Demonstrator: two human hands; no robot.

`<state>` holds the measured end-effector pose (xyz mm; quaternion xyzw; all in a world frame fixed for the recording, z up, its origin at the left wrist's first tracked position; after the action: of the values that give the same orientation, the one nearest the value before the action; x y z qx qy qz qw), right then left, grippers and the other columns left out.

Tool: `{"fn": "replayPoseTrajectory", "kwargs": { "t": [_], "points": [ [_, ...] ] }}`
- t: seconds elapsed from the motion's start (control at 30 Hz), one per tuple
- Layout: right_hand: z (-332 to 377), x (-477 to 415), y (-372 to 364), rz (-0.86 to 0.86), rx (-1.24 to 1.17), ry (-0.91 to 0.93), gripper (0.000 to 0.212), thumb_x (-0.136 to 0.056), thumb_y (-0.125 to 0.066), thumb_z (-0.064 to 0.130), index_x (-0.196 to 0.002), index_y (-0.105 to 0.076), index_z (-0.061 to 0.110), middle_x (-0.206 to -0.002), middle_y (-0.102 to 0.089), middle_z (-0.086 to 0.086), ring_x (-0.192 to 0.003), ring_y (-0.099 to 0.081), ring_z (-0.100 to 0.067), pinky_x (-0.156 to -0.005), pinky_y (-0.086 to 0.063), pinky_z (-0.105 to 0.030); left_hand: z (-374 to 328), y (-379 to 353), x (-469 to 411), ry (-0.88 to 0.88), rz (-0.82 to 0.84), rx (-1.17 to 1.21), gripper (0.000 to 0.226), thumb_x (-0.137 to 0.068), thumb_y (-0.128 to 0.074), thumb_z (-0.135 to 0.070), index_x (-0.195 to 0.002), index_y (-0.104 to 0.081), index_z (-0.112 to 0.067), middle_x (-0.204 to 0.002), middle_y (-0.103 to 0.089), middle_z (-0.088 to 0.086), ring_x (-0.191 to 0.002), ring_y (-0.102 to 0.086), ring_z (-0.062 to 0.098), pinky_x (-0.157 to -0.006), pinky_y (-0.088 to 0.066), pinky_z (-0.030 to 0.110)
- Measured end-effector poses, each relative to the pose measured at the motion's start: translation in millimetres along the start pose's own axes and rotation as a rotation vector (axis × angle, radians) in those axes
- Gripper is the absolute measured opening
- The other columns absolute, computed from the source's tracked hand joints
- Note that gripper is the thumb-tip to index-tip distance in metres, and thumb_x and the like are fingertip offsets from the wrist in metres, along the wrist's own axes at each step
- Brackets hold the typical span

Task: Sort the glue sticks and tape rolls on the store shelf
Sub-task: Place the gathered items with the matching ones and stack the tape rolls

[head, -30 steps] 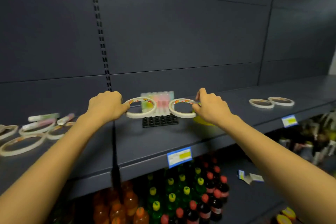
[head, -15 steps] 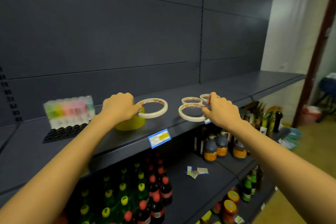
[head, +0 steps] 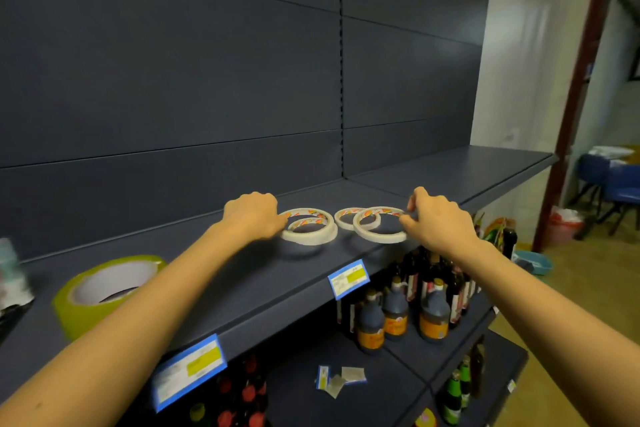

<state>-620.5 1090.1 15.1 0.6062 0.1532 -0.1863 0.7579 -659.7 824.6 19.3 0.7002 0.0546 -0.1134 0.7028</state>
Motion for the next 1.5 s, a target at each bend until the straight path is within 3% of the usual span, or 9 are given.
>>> {"fn": "replayPoseTrajectory", "kwargs": {
  "t": [0.2, 0.27, 0.5, 0.67, 0.73, 0.87, 1.13, 1.3, 1.5],
  "points": [
    [-8, -46, -29, 0.04, -0.057, 0.014, 0.025, -0.093, -0.048, 0.035, -0.106, -0.048, 0.014, -0.109, -0.062, -0.012, -0.096, -0.057, -0.032, -0.07, -0.04, -0.035, -8, -23, -36, 0.037, 0.076, -0.055, 0.032, -0.092, -0.048, -0.04, -0.088, -0.06, -0.011, -0.081, -0.055, 0.005, -0.081, -0.059, 0.025, -0.071, -0.044, 0.032],
    [-5, -59, -39, 0.056, -0.07, 0.035, 0.025, -0.093, -0.048, 0.036, -0.106, -0.048, 0.014, -0.108, -0.062, -0.011, -0.093, -0.057, -0.03, -0.071, -0.041, -0.035, -10, -29, -43, 0.046, 0.1, -0.072, 0.03, -0.092, -0.049, -0.037, -0.091, -0.061, -0.01, -0.083, -0.055, 0.005, -0.077, -0.054, 0.023, -0.068, -0.041, 0.031],
    [7, -96, -70, 0.13, -0.109, 0.132, 0.024, -0.094, -0.048, 0.035, -0.104, -0.049, 0.014, -0.105, -0.063, -0.01, -0.085, -0.054, -0.026, -0.067, -0.041, -0.034, -14, -49, -52, 0.119, 0.126, -0.091, 0.03, -0.09, -0.049, -0.032, -0.068, -0.048, -0.012, -0.083, -0.057, 0.008, -0.074, -0.049, 0.023, -0.065, -0.037, 0.031],
    [13, -112, -95, 0.233, -0.063, 0.235, 0.026, -0.094, -0.047, 0.034, -0.106, -0.05, 0.012, -0.107, -0.062, -0.01, -0.096, -0.057, -0.029, -0.069, -0.04, -0.033, -6, -50, -51, 0.22, 0.179, -0.068, 0.045, -0.091, -0.047, -0.045, -0.057, -0.044, -0.016, -0.062, -0.047, 0.0, -0.064, -0.046, 0.019, -0.061, -0.036, 0.029],
    [17, -118, -95, 0.231, -0.031, 0.287, 0.026, -0.093, -0.048, 0.034, -0.107, -0.05, 0.012, -0.107, -0.062, -0.01, -0.096, -0.057, -0.029, -0.068, -0.038, -0.032, -3, -35, -47, 0.247, 0.103, -0.103, 0.046, -0.092, -0.043, -0.049, -0.063, -0.051, -0.013, -0.074, -0.058, 0.004, -0.071, -0.052, 0.022, -0.065, -0.039, 0.03],
    [43, -126, -79, 0.196, -0.139, 0.442, 0.017, -0.092, -0.049, 0.035, -0.098, -0.047, 0.019, -0.102, -0.063, -0.006, -0.093, -0.057, -0.029, -0.068, -0.038, -0.033, 1, 3, -29, 0.274, -0.131, -0.168, 0.04, -0.096, -0.038, -0.041, -0.098, -0.063, -0.011, -0.101, -0.067, 0.013, -0.092, -0.062, 0.033, -0.071, -0.043, 0.032],
    [150, -67, -56, 0.267, -0.415, 0.912, 0.023, -0.093, -0.046, 0.022, -0.115, -0.052, 0.023, -0.113, -0.06, 0.002, -0.101, -0.057, -0.024, -0.08, -0.047, -0.037, 41, 57, 65, 0.488, -0.435, -0.31, 0.026, -0.095, -0.042, -0.028, -0.085, -0.055, -0.008, -0.099, -0.067, 0.015, -0.095, -0.058, 0.036, -0.07, -0.035, 0.034],
    [216, 0, -42, 0.293, -0.544, 1.179, 0.025, -0.093, -0.046, 0.023, -0.118, -0.051, 0.024, -0.118, -0.057, 0.006, -0.105, -0.054, -0.018, -0.078, -0.039, -0.03, 68, 65, 164, 0.708, -0.455, -0.354, 0.022, -0.091, -0.046, -0.025, -0.088, -0.06, -0.008, -0.097, -0.067, 0.014, -0.091, -0.059, 0.035, -0.063, -0.031, 0.032],
    [282, 85, -16, 0.301, -0.634, 1.382, 0.027, -0.092, -0.047, 0.023, -0.118, -0.051, 0.024, -0.121, -0.056, 0.002, -0.109, -0.053, -0.025, -0.075, -0.039, -0.031, 90, 77, 279, 0.917, -0.37, -0.455, 0.021, -0.091, -0.046, -0.027, -0.092, -0.059, -0.01, -0.102, -0.067, 0.009, -0.098, -0.058, 0.031, -0.074, -0.038, 0.034]
  ]
}}
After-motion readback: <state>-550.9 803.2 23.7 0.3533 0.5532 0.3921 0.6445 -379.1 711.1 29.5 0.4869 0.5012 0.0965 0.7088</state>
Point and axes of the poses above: each hand's wrist, its own x-axis away from the middle knuckle, its own y-axis out of the back of the hand, z = x × y, the point moved 9 cm from there along -x, towards the middle knuckle
